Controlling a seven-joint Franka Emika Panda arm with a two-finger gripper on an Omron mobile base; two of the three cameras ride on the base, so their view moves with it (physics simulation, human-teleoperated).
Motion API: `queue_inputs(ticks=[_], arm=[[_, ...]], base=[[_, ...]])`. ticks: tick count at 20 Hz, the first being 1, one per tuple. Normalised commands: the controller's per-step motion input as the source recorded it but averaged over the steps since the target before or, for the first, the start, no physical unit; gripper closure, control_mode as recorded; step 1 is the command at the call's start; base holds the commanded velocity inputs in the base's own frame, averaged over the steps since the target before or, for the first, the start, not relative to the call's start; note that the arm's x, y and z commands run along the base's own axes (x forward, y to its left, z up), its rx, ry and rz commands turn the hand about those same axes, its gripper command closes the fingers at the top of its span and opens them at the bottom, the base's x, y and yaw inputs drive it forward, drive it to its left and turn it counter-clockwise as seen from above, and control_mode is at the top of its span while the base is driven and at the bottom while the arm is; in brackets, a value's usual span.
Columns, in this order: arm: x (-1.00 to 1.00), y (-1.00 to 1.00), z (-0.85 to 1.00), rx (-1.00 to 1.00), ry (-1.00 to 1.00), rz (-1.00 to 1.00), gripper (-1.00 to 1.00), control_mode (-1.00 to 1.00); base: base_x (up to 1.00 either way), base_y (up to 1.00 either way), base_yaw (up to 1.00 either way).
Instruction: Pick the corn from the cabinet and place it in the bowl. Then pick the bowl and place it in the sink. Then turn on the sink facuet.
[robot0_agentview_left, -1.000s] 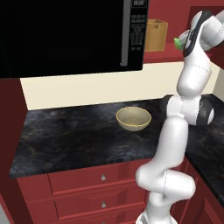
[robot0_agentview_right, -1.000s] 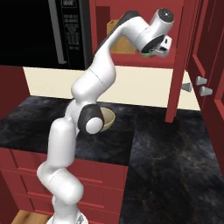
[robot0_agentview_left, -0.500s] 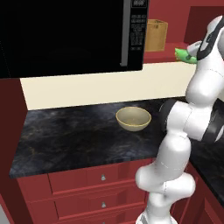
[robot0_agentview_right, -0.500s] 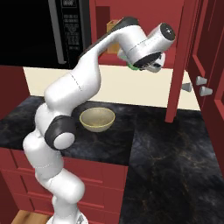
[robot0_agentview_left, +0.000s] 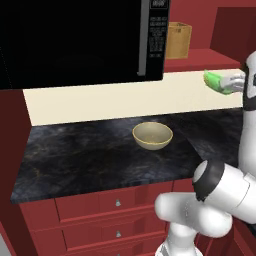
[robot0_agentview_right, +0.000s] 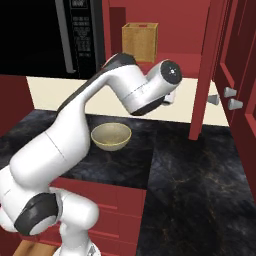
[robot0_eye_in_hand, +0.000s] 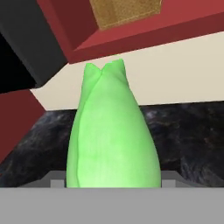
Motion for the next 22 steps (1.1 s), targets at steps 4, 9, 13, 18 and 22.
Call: queue_inputs(ticks=[4,9,13,18,22], arm=[[-1.0,0.33,-0.55,-0.14,0.0,0.16,1.0,-1.0],[-0.62,0.62,-0.74,-0.15,0.0,0.23,1.0,-1.0],[0.1,0.66,-0.44,-0.08,0.0,0.21,1.0,-1.0],[0.4,0.7,-0.38,-0.12,0.0,0.16,1.0,-1.0],[0.73,0.23,-0.29,-0.07,0.05,0.11,1.0,-1.0]], base=[[0.0,0.0,0.0],[0.0,0.0,0.0],[0.0,0.0,0.0],[0.0,0.0,0.0],[0.0,0.0,0.0]])
